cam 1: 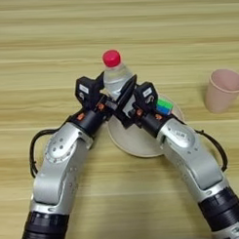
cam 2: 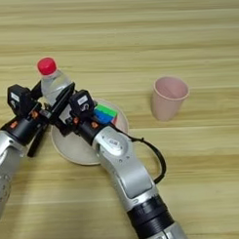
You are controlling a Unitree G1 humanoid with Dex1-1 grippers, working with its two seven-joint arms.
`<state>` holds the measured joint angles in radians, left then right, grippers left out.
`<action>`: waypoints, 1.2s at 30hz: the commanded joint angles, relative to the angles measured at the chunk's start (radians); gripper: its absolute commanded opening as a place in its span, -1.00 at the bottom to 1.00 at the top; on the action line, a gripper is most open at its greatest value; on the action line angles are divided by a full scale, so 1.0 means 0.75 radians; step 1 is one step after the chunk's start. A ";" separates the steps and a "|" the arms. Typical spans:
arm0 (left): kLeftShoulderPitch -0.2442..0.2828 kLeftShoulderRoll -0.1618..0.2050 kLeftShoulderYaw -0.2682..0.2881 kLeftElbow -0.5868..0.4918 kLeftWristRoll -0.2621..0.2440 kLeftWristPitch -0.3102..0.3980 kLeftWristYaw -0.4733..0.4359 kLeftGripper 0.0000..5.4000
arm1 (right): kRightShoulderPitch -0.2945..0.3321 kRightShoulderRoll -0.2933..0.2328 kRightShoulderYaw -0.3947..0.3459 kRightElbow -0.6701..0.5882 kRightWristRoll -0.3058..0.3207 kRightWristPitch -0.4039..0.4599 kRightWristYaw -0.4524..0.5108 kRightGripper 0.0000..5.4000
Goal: Move the objects on the table
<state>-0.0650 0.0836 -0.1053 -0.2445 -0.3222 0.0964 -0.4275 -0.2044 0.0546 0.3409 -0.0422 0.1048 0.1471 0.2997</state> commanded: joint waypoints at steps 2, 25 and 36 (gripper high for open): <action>-0.009 -0.004 0.002 0.009 0.006 -0.014 0.007 0.16 | -0.015 0.048 -0.032 -0.051 0.030 -0.006 -0.024 0.30; 0.025 0.055 -0.034 -0.044 0.017 -0.009 -0.037 0.91 | -0.027 0.041 -0.091 -0.039 0.013 -0.028 -0.073 0.18; 0.032 0.075 0.032 -0.076 -0.029 -0.005 -0.037 1.00 | -0.028 0.008 -0.161 -0.061 0.006 -0.033 -0.104 0.18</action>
<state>-0.0497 0.1331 -0.0961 -0.2782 -0.3244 0.0932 -0.4537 -0.2045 0.0564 0.2503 -0.0583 0.1061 0.1449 0.2400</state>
